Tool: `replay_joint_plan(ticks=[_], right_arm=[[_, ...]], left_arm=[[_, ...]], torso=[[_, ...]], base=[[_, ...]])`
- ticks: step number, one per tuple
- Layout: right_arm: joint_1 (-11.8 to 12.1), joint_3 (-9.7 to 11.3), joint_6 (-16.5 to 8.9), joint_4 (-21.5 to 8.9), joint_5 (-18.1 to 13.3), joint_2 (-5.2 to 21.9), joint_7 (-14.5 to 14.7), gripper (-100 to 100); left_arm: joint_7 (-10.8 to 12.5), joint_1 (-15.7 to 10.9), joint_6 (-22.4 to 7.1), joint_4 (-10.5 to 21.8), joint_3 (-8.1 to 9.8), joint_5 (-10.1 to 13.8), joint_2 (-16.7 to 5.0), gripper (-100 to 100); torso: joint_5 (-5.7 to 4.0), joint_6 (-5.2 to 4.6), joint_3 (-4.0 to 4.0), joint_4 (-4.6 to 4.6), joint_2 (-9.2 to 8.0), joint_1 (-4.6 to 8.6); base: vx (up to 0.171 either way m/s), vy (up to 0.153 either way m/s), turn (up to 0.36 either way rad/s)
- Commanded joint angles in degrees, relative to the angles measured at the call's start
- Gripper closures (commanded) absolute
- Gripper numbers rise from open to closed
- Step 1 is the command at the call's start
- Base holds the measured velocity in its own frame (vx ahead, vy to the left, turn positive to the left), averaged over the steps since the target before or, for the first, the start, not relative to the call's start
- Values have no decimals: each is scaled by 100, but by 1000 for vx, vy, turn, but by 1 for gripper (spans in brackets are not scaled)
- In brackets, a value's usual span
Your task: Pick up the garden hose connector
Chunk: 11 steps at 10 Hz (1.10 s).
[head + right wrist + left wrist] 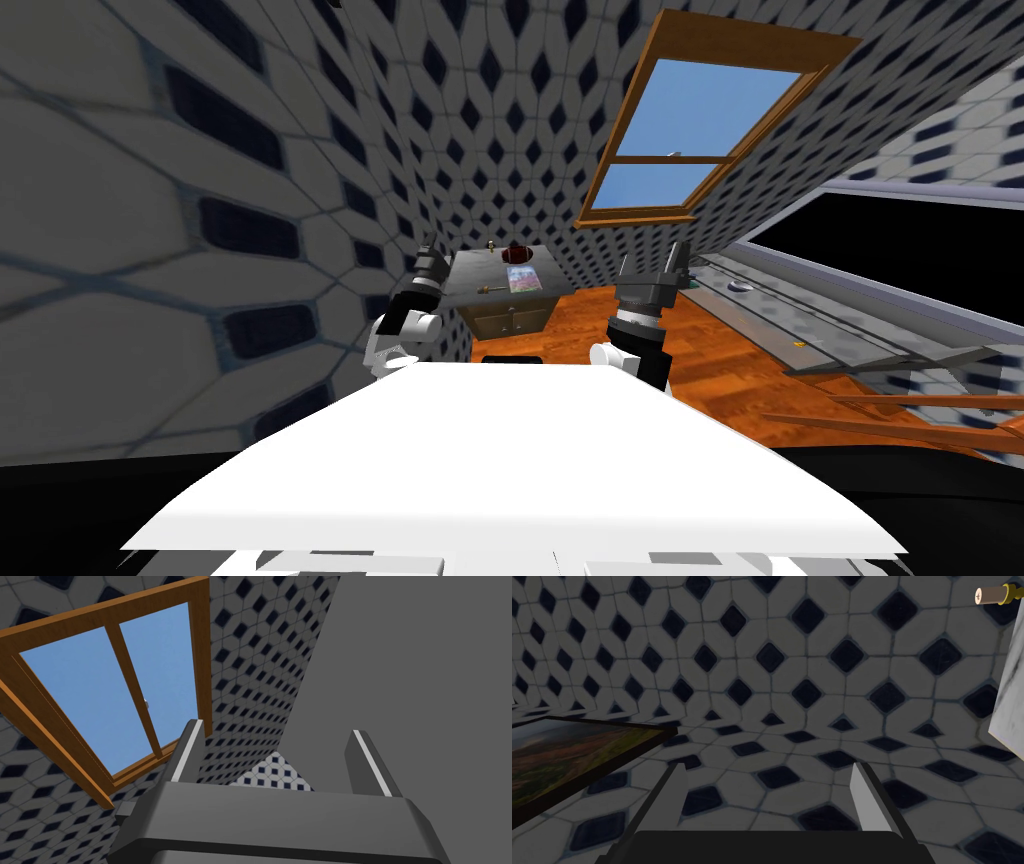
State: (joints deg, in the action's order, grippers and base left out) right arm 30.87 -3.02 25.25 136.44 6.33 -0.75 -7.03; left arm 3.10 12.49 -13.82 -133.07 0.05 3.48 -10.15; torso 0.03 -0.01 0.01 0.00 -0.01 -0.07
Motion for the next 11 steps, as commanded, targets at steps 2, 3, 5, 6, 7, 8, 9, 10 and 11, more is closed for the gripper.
replay_joint_plan(ticks=[2,3,5,6,7,8,9,10,11], right_arm=[[0,0,0,0,0,0,0,0],[0,0,0,0,0,0,0,0],[0,0,0,0,0,0,0,0],[0,0,0,0,0,0,0,0],[0,0,0,0,0,0,0,0],[0,0,0,0,0,0,0,0],[0,0,0,0,0,0,0,0],[0,0,0,0,0,0,0,0],[0,0,0,0,0,0,0,0]], left_arm=[[164,-226,-473,151,18,36,-12,-100],[164,-226,-623,151,18,36,-12,-100],[271,-373,-932,260,22,66,-17,-100],[271,-373,-1096,260,22,66,-17,-100],[271,-373,-1212,260,22,66,-17,-100],[377,-522,-1365,386,20,101,-18,-100],[377,-522,-1527,386,20,101,-18,-100],[377,-522,-1659,386,20,101,-18,-100],[484,-670,-1862,530,13,141,-16,-100]], torso=[[0,-1,-1,0,1,0],[1,0,-2,-1,4,-4],[0,-1,-1,0,1,4],[-1,-1,-2,-1,4,4],[0,0,-3,-1,4,3],[-1,-1,-1,-1,2,6],[-1,-1,-2,-1,4,5],[-1,-1,-3,-1,6,5],[-1,-1,-2,-1,4,7]], base=[[10,32,34],[11,32,23],[9,15,16],[16,18,20],[7,8,-2],[15,14,22],[19,16,14],[12,6,0],[23,9,18]])
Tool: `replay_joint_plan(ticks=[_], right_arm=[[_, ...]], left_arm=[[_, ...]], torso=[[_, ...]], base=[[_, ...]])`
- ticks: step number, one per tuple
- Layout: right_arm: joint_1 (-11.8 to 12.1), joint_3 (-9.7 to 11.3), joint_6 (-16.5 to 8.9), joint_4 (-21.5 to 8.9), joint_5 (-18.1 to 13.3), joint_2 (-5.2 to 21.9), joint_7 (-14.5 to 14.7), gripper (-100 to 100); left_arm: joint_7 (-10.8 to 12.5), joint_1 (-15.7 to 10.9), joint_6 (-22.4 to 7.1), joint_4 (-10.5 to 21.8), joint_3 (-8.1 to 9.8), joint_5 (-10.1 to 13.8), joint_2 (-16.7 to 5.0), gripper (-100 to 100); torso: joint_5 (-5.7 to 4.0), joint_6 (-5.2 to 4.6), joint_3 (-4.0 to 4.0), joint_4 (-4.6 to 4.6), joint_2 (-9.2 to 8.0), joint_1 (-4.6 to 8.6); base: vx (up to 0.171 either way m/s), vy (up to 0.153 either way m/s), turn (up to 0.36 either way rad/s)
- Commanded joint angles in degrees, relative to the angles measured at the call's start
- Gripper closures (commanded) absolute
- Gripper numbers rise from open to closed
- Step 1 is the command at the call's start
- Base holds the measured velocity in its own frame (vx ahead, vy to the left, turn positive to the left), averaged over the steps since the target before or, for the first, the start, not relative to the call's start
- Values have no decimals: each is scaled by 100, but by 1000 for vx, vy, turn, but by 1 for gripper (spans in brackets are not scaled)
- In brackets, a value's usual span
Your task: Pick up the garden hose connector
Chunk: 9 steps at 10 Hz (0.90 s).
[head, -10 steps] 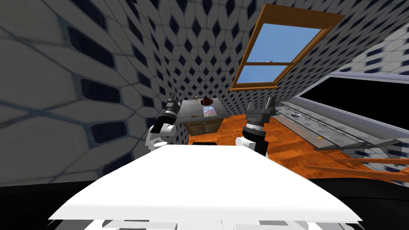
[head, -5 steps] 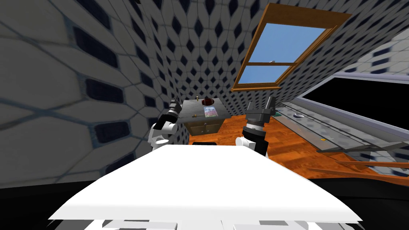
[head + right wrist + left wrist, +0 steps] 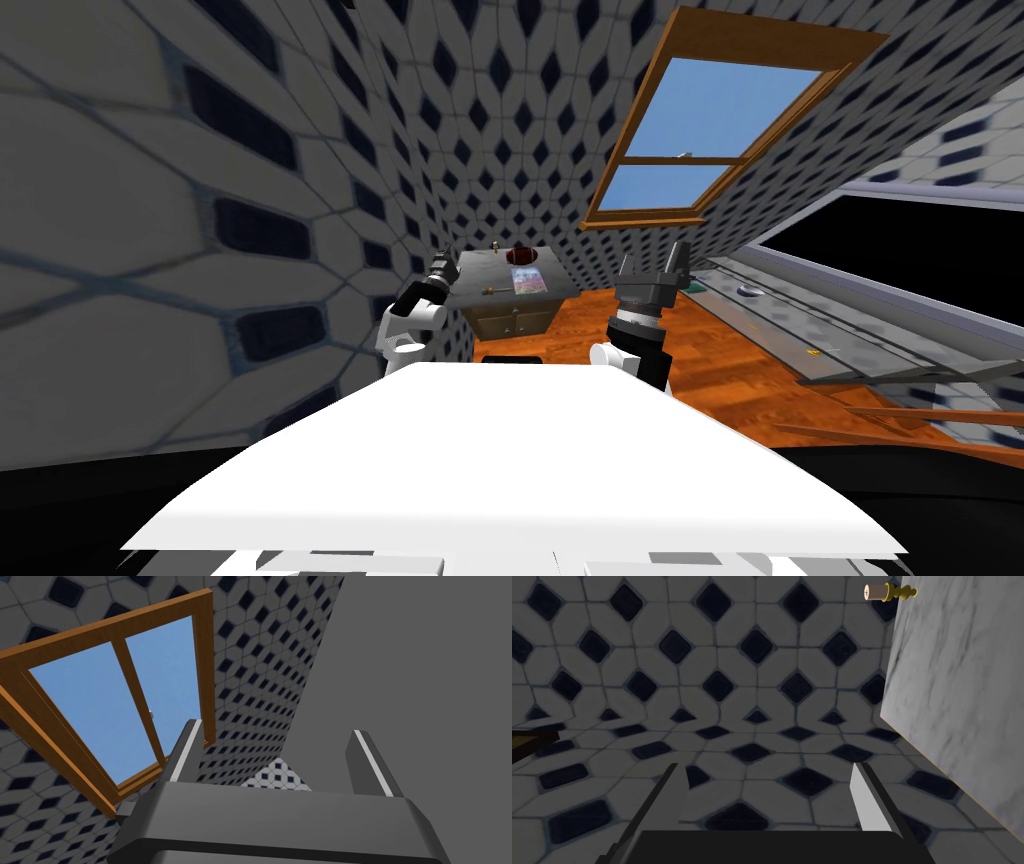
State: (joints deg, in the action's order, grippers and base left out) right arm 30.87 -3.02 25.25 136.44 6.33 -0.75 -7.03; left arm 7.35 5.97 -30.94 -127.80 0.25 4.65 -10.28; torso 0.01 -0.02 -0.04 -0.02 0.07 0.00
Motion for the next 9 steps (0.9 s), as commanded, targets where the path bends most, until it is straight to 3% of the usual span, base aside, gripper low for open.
replay_joint_plan(ticks=[1,5,6,8,9], right_arm=[[0,0,0,0,0,0,0,0],[0,0,0,0,0,0,0,0],[0,0,0,0,0,0,0,0],[0,0,0,0,0,0,0,0],[0,0,0,0,0,0,0,0]], left_arm=[[59,-18,-286,3,-7,24,-3,-100],[165,-166,-845,163,-19,68,3,-100],[270,-313,-1059,339,-36,118,14,-100],[270,-313,-1293,339,-36,118,14,-100],[373,-456,-1480,527,-57,171,28,-100]], torso=[[0,0,0,0,0,0],[-1,0,-2,-1,2,4],[-1,1,1,0,-3,4],[-1,0,-3,-1,4,4],[-1,1,1,0,-2,4]], base=[[27,7,3],[22,1,1],[35,-1,-7],[27,0,-2],[28,-7,-16]])
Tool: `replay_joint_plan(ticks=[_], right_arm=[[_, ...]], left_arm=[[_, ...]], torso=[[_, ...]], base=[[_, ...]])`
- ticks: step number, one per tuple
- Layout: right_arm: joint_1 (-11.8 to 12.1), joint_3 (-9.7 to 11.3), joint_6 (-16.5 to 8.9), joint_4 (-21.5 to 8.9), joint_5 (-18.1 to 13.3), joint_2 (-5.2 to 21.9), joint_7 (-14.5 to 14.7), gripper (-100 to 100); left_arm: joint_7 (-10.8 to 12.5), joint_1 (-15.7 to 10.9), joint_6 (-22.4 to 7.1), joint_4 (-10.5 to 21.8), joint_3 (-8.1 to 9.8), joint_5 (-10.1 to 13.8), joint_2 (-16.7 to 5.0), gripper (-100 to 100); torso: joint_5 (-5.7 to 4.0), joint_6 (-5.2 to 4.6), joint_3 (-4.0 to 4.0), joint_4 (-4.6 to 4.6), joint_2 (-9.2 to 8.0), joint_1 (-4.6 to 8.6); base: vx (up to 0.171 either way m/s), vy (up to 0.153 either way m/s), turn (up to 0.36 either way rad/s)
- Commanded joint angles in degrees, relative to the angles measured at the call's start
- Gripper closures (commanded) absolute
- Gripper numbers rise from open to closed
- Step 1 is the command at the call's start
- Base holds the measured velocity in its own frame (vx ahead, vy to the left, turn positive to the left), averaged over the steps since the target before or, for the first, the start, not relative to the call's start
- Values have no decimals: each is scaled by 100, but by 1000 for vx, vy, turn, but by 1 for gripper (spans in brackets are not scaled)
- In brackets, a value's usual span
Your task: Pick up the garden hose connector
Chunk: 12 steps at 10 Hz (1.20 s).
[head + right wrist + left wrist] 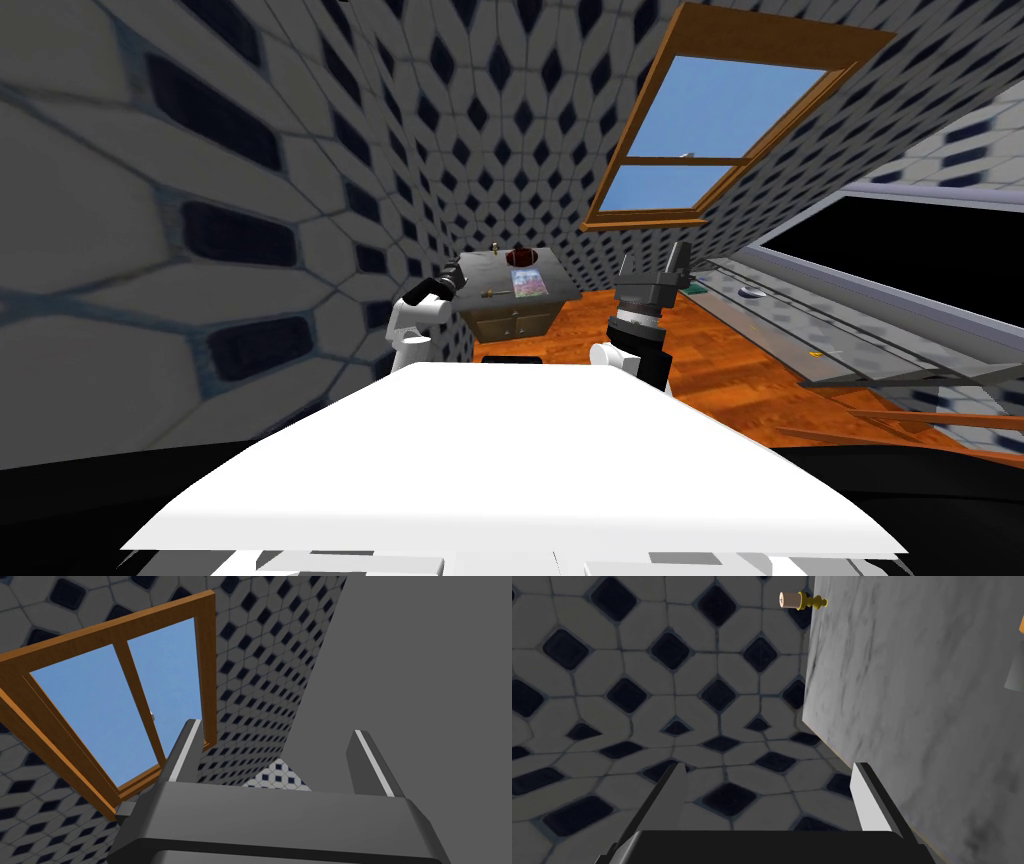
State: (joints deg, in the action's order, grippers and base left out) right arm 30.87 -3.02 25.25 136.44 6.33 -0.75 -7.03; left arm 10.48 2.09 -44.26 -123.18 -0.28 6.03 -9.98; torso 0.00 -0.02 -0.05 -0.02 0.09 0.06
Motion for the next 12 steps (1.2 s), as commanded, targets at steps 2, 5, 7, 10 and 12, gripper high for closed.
replay_joint_plan(ticks=[2,5,7,10,12], right_arm=[[0,0,0,0,0,0,0,0],[0,0,0,0,0,0,0,0],[0,0,0,0,0,0,0,0],[0,0,0,0,0,0,0,0],[0,0,0,0,0,0,0,0]], left_arm=[[61,-68,-406,66,-3,34,-1,-100],[162,-209,-845,264,-29,90,17,-100],[261,-346,-1184,470,-57,149,36,-100],[356,-479,-1647,679,-88,210,57,-100],[448,-607,-1925,889,-121,271,75,-100]], torso=[[0,1,-1,0,1,0],[-1,1,-2,-1,2,3],[-1,-1,-2,-1,4,4],[-1,-1,-3,-1,5,5],[-1,2,1,0,-2,3]], base=[[26,-6,-5],[32,-11,-13],[46,-15,-29],[37,-13,-21],[31,-17,-17]])
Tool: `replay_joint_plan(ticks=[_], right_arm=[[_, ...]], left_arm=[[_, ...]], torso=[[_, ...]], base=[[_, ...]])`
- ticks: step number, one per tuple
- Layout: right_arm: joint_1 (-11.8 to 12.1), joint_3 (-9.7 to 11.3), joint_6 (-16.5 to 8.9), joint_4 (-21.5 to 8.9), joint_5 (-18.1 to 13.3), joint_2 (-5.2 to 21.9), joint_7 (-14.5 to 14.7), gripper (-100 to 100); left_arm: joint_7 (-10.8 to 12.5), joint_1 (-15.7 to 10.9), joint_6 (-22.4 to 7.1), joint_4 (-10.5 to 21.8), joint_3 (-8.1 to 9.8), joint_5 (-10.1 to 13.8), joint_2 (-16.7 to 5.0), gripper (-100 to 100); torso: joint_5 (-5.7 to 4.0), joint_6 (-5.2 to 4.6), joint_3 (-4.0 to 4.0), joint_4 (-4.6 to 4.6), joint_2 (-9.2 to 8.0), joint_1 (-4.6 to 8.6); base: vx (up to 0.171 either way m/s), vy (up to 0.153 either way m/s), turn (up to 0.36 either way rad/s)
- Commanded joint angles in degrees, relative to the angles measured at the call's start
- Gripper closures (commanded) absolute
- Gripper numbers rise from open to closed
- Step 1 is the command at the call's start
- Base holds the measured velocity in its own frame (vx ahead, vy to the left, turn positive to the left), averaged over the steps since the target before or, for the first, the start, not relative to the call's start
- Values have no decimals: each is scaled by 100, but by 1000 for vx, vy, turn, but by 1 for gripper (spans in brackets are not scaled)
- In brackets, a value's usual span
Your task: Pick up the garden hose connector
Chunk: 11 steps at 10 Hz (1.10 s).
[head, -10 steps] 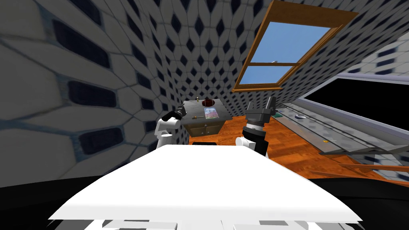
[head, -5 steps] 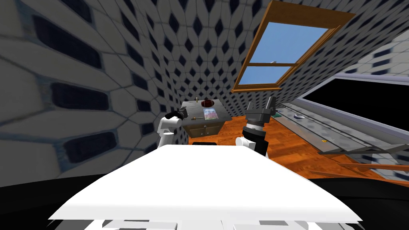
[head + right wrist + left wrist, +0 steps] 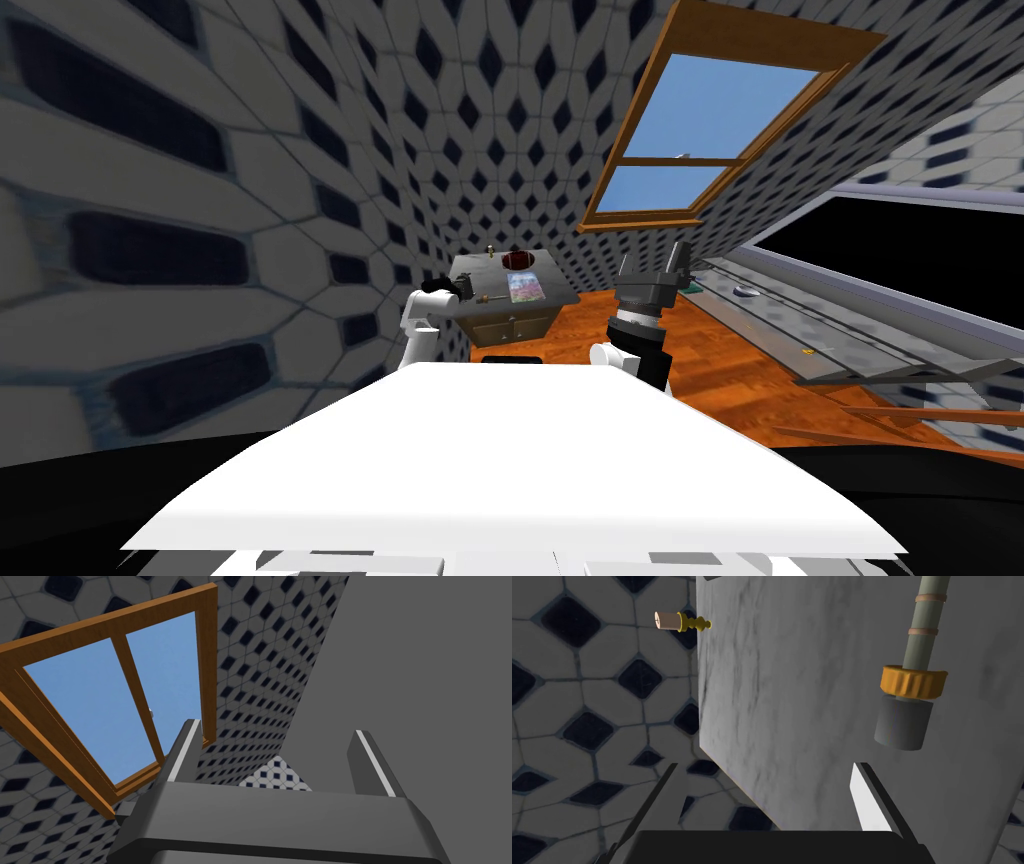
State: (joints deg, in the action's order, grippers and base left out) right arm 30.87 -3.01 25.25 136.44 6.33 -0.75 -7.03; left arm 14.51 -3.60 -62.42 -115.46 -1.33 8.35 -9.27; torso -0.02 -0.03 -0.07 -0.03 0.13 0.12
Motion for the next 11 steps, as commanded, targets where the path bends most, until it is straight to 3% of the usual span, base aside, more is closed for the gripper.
replay_joint_plan(ticks=[1,2,4,11], right_arm=[[0,0,0,0,0,0,0,0],[0,0,0,0,0,0,0,0],[0,0,0,0,0,0,0,0],[0,0,0,0,0,0,0,0]], left_arm=[[44,-38,-283,116,-17,38,4,-100],[132,-159,-453,324,-51,99,18,-100],[132,-159,-671,324,-51,99,18,-100],[436,-579,-1883,1085,-185,325,7,-100]], torso=[[0,0,0,0,0,0],[0,2,-1,-1,1,0],[-1,2,-3,-2,5,3],[-1,3,-2,-2,2,2]], base=[[49,-21,-35],[57,-24,-44],[42,-25,-12],[54,-28,-41]])
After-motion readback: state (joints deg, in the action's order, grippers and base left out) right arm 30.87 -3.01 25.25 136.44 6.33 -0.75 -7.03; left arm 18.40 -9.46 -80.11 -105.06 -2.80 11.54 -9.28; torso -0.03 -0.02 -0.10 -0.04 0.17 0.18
